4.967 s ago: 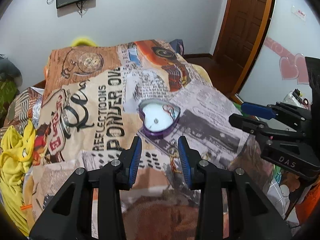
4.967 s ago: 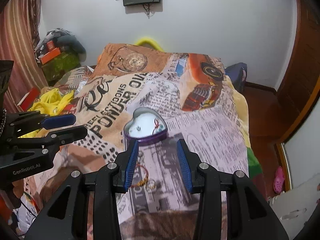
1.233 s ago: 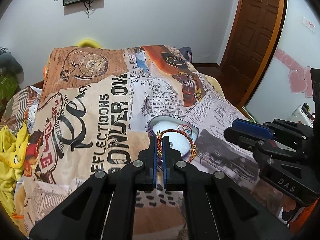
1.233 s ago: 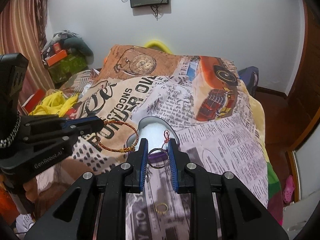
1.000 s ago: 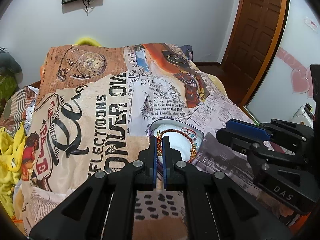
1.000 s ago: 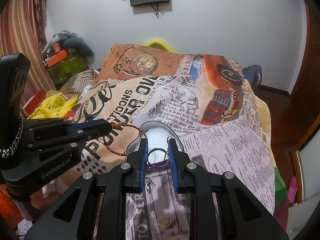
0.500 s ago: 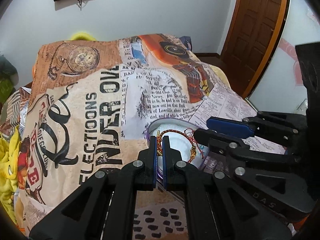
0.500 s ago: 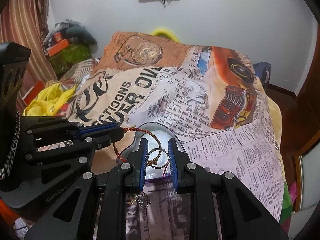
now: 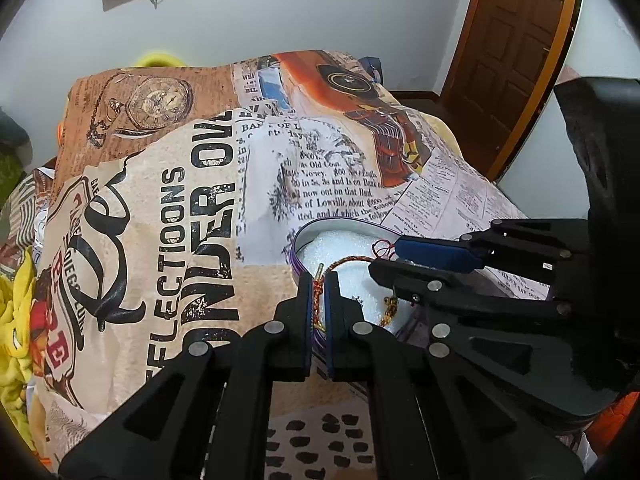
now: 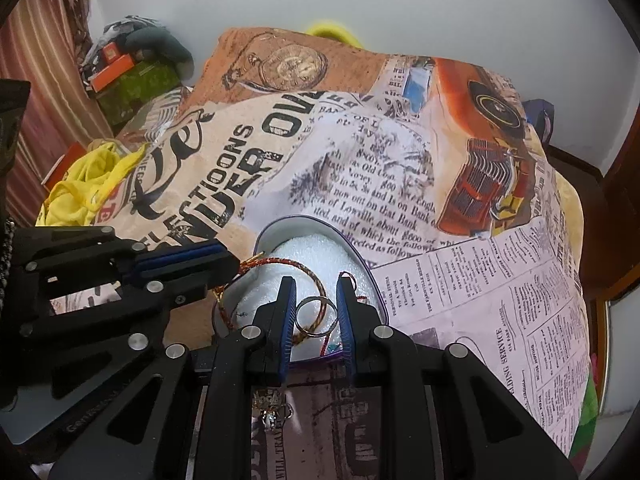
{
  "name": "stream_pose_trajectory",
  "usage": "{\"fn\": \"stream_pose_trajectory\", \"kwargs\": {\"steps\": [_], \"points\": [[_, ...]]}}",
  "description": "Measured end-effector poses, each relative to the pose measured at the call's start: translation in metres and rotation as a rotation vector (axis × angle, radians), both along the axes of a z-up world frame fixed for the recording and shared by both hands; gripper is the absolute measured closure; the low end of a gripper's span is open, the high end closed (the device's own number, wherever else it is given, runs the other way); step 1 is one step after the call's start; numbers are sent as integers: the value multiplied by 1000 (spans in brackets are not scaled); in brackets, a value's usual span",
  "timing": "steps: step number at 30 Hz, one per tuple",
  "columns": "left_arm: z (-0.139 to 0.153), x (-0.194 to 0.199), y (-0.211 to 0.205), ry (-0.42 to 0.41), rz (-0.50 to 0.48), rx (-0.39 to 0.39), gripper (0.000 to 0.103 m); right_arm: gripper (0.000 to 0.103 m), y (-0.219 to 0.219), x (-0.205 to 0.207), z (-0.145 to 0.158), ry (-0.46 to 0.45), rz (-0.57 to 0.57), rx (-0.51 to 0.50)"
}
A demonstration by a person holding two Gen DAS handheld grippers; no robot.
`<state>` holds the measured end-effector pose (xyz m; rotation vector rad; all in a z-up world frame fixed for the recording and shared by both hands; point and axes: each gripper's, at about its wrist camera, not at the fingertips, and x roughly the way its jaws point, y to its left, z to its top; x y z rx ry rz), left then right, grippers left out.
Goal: Organize jewelry
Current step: 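Carry bracelet and ring over the heart tin and open both grippers inside it, then withdraw both grippers from the tin toward the remaining rings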
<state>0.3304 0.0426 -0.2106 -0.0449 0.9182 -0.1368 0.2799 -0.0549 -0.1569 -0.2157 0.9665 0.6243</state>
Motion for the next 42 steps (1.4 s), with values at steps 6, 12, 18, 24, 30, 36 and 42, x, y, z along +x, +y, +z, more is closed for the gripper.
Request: {"fn": "stream_pose_trajectory", "kwargs": {"steps": [6, 12, 18, 24, 30, 36, 42], "points": [[3, -4, 2, 9, 5, 10, 99, 84, 1, -3, 4, -9, 11, -14], [16, -13, 7, -6, 17, 7, 94, 72, 0, -7, 12, -23, 1, -21], [37, -30, 8, -46, 23, 9, 84, 72, -6, -18, 31, -62, -17, -15], [61, -53, 4, -89, 21, 20, 76, 72, -17, -39, 57, -126, -39, -1], [80, -79, -4, -127, 12, 36, 68, 72, -30, -63, 77, -175, -62, 9], [83, -101, -13, -119, -7, 45, 66, 72, -42, -84, 82, -178, -81, 23], [74, -116, -17, -85, -14, 47, 64, 72, -58, -94, 70, -139, -122, 17]]}}
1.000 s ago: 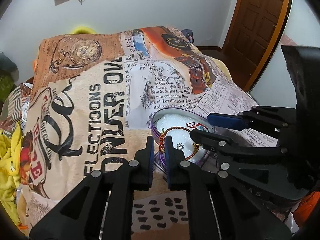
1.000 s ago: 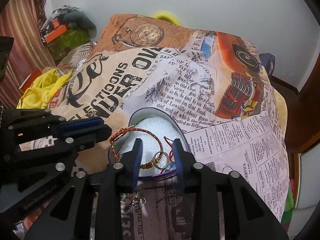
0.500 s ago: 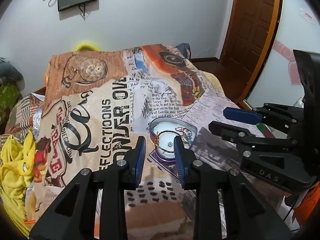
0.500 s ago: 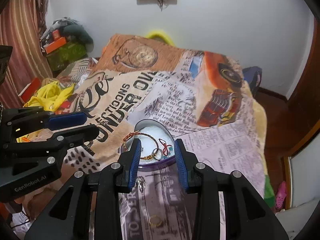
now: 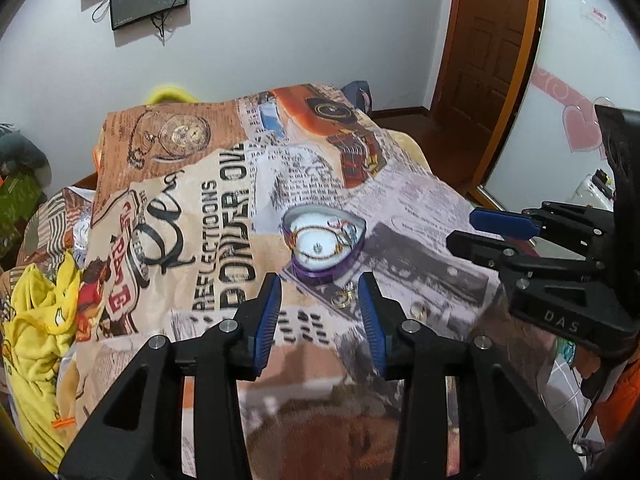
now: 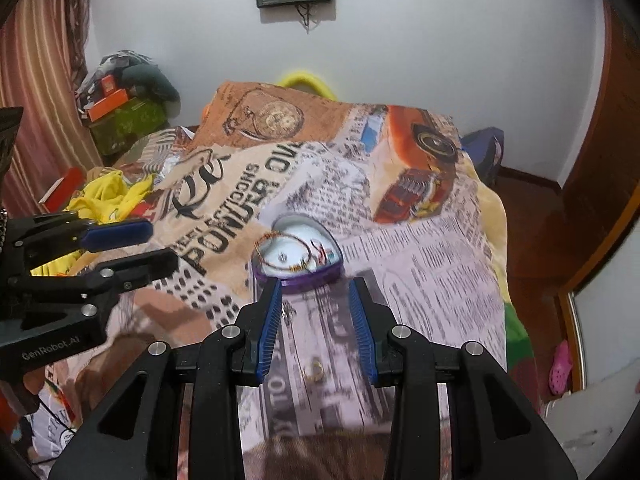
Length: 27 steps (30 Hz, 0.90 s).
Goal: Organize jewelry
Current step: 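Withdraw both grippers from the tin toward the remaining rings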
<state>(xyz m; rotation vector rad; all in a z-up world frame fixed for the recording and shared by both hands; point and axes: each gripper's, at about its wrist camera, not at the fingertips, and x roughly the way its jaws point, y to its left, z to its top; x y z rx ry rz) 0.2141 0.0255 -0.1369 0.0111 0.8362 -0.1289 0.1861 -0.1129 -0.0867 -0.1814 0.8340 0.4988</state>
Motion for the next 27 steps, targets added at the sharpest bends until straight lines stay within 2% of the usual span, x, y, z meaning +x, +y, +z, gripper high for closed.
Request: {"fn": "stream_pose_trajectory", "kwargs": {"steps": [9, 20, 27], "points": [[-27, -10, -2, 69, -5, -16, 64, 72, -15, -12, -34, 101, -28, -29], [-64, -3, -3, 158, -11, -49, 64, 72, -6, -15, -82, 225, 0, -57], [-81, 9, -4, 197, -28, -71, 64, 72, -6, -13, -90, 207, 3, -61]]}}
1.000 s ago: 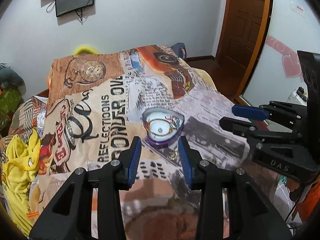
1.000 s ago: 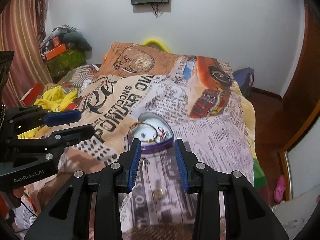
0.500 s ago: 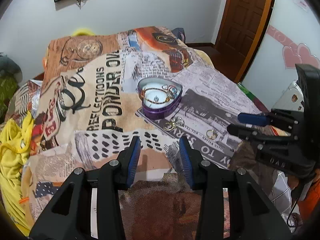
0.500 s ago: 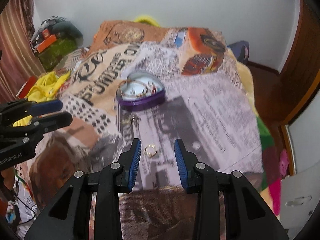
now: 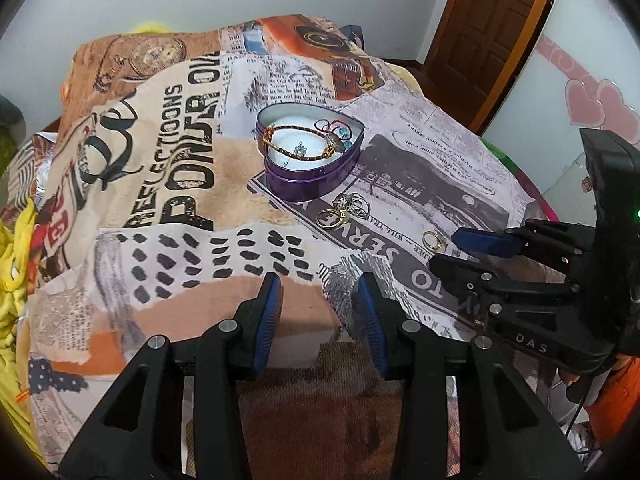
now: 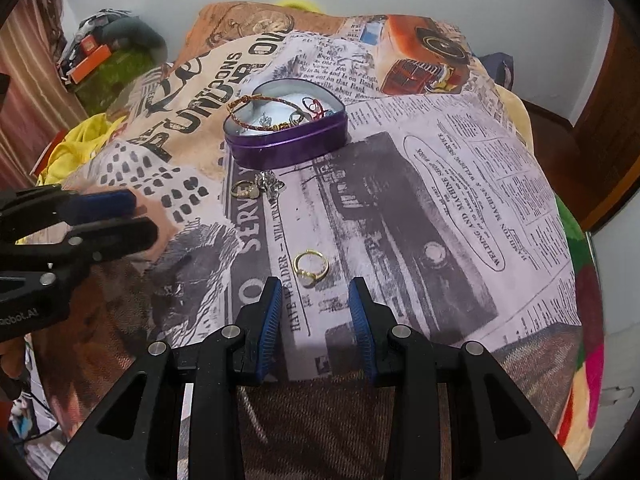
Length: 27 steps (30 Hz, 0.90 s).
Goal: Organize jewelry
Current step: 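Withdraw both grippers from the tin toward the remaining rings, then grasp a gold ring with the right gripper while the left gripper approaches the silver rings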
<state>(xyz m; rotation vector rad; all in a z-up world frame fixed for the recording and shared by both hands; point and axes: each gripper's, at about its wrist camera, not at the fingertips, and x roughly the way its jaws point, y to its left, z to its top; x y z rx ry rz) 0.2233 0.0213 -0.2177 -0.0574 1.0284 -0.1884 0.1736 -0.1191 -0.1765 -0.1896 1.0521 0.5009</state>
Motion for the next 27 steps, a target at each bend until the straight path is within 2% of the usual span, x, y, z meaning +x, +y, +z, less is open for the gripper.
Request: {"fn": "stream_pose_trajectory", "kwargs": {"steps": [6, 7, 8, 13, 14, 27], "points": [[-8, 8, -3, 11, -15, -1, 64, 73, 5, -1, -4, -35, 20, -4], [-9, 10, -4, 13, -17, -1, 64, 78, 5, -2, -4, -45, 27, -8], [-10, 11, -5, 17, -22, -1, 64, 88, 7, -2, -4, -48, 33, -10], [-16, 21, -10, 29, -34, 4, 64, 89, 9, -4, -3, -67, 60, -24], [-16, 23, -11, 31, -36, 5, 64, 95, 8, -3, -3, -66, 63, -21], [-29, 52, -19, 60, -64, 5, 64, 95, -4, 6, 5, -77, 26, 33]]}}
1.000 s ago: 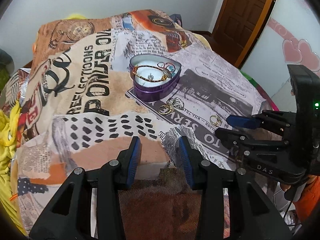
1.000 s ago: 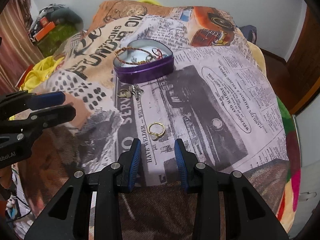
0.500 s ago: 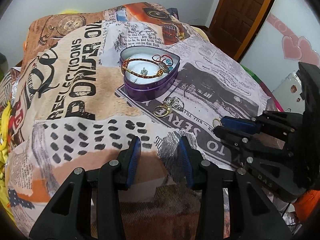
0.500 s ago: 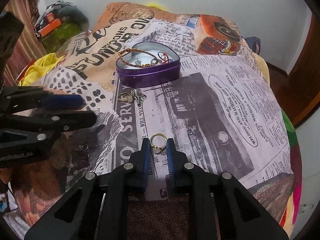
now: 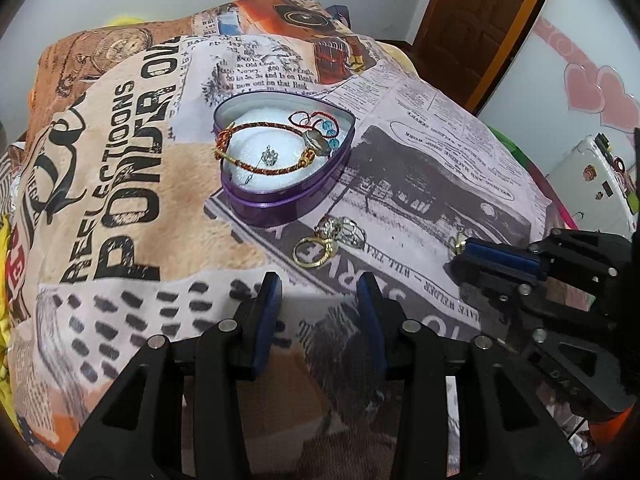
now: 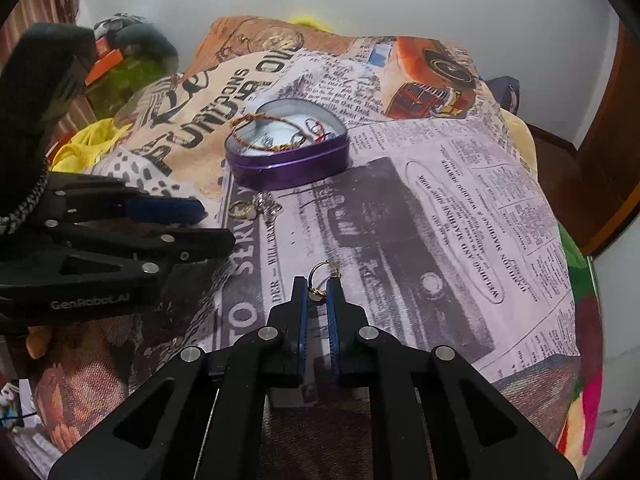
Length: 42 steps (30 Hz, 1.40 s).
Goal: Organize jewelry
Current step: 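Grasp a gold ring with the right gripper while the left gripper approaches the silver rings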
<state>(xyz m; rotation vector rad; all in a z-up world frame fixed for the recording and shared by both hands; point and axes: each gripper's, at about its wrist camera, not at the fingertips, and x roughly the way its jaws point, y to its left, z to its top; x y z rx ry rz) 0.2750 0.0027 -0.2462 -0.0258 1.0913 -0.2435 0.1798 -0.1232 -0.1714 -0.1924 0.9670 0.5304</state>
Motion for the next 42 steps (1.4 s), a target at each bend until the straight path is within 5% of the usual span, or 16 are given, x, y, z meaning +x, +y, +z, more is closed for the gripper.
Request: {"fn": "stream_pose_trajectory", "kwargs": {"steps": [11, 15, 22, 25, 42], "points": [[-8, 16, 5, -6, 0, -36, 66, 95, -10, 13, 4, -1, -46, 55], [-9, 16, 5, -9, 0, -37, 79, 95, -10, 15, 3, 4, -51, 56], [-7, 12, -2, -38, -7, 14, 81, 95, -9, 11, 13, -11, -49, 62], [-4, 9, -1, -46, -1, 31, 98, 95, -9, 10, 18, -21, -49, 63], [32, -21, 19, -154, 30, 49, 100, 95, -2, 14, 39, -62, -52, 77]]}}
